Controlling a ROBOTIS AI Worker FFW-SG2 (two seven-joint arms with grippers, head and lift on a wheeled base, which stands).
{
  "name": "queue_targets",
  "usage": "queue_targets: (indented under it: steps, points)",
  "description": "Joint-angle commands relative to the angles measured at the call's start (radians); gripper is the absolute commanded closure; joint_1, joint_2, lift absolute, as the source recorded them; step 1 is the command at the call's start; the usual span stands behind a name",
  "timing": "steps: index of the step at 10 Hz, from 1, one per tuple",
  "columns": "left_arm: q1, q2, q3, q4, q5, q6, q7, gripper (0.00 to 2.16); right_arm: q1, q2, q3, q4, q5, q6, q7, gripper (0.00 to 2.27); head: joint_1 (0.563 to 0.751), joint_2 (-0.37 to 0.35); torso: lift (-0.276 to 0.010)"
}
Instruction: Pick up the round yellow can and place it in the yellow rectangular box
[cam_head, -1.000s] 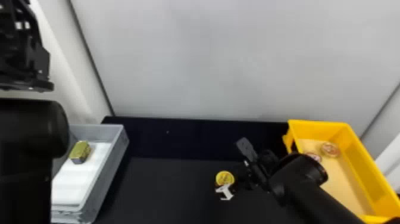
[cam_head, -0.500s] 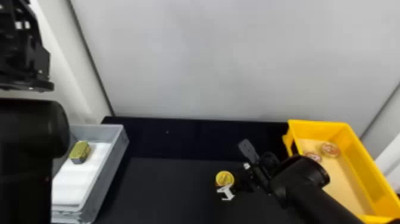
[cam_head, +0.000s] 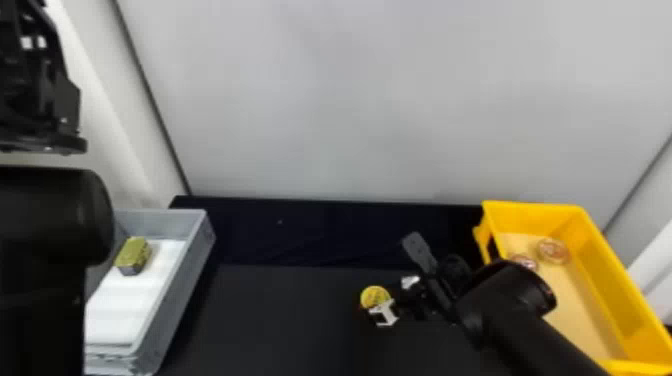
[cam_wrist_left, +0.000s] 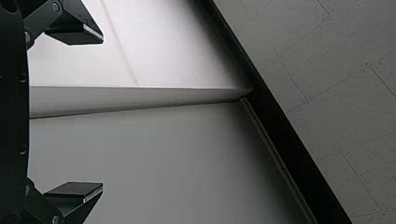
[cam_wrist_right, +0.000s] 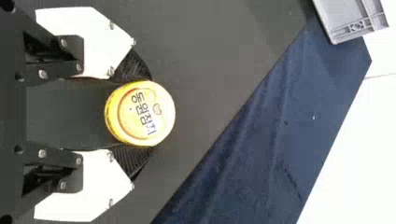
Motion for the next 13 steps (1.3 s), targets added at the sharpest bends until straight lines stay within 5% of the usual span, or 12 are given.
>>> queue_targets:
  steps: [1,4,6,8,9,13]
  points:
    - [0.006,0.001,0.005,-0.011,0.000,0.009,-0.002,0.16,0.037,-0.015,-0.006,-0.108,0.021,0.077,0.021,0.72,0.663,0.054,-0.010]
    - [0.039,0.011,0.024,-0.043,0.000,0.049,-0.006,0.16,0.175,-0.116,-0.052,-0.690,0.013,0.507,0.046,0.72,0.663,0.054,-0.010]
    - [0.045,0.031,0.036,-0.074,0.000,0.087,-0.015,0.16,0.177,-0.148,-0.112,-1.019,0.119,0.750,0.126,0.72,0.663,0.054,-0.010]
    - [0.045,0.046,0.039,-0.089,0.000,0.116,-0.020,0.16,0.095,-0.154,-0.190,-1.181,0.437,0.877,0.371,0.72,0.663,0.054,-0.010]
    - [0.046,0.050,0.040,-0.092,-0.001,0.119,-0.020,0.16,0.054,-0.160,-0.222,-1.241,0.562,0.885,0.419,0.72,0.663,0.054,-0.010]
    - [0.032,0.070,0.037,-0.097,0.000,0.133,-0.026,0.16,0.016,-0.268,-0.404,-1.267,0.698,0.858,0.405,0.72,0.663,0.054,-0.010]
